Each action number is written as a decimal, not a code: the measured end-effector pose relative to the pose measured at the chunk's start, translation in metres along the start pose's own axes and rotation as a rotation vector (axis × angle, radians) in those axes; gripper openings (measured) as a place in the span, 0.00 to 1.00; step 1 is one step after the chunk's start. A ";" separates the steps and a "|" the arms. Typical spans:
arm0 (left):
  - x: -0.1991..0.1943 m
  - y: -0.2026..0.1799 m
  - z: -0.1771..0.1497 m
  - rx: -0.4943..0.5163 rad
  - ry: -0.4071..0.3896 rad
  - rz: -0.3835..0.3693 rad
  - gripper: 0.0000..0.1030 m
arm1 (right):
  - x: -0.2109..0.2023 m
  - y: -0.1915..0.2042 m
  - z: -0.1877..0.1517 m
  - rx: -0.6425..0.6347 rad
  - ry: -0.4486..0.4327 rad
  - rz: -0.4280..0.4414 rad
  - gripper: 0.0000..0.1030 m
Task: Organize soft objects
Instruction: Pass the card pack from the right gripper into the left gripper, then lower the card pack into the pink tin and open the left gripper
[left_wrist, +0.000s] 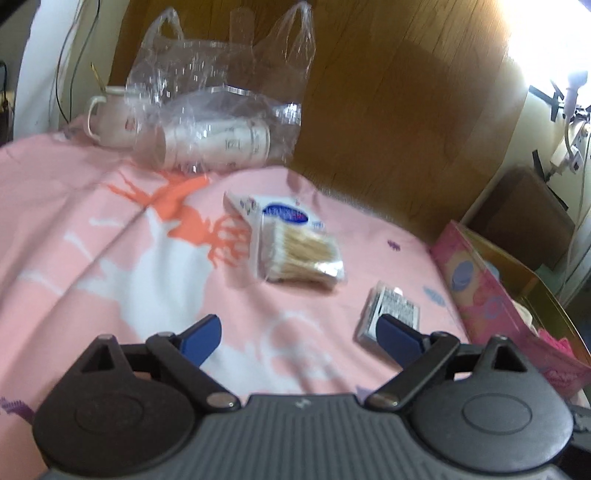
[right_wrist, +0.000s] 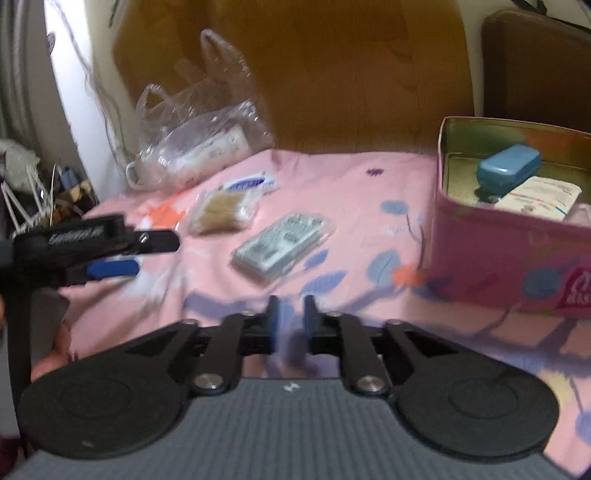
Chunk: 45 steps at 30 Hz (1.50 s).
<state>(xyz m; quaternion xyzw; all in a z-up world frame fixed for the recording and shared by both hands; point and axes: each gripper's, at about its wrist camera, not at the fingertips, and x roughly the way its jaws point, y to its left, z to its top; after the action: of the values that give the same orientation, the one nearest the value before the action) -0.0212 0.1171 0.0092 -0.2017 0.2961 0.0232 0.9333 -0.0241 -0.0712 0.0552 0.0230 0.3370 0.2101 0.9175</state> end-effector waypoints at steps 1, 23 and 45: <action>-0.001 -0.002 0.001 -0.009 -0.005 -0.008 0.91 | 0.004 0.000 0.004 -0.005 -0.012 -0.001 0.48; 0.065 -0.074 0.016 0.205 0.171 -0.152 0.55 | 0.041 0.031 0.016 -0.209 -0.011 -0.002 0.49; 0.014 -0.264 0.005 0.459 0.020 -0.418 0.55 | -0.108 -0.093 0.011 -0.024 -0.428 -0.328 0.49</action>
<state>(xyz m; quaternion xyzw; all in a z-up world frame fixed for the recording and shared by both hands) 0.0360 -0.1245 0.1013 -0.0423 0.2549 -0.2388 0.9361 -0.0568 -0.1982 0.1127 0.0011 0.1321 0.0528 0.9898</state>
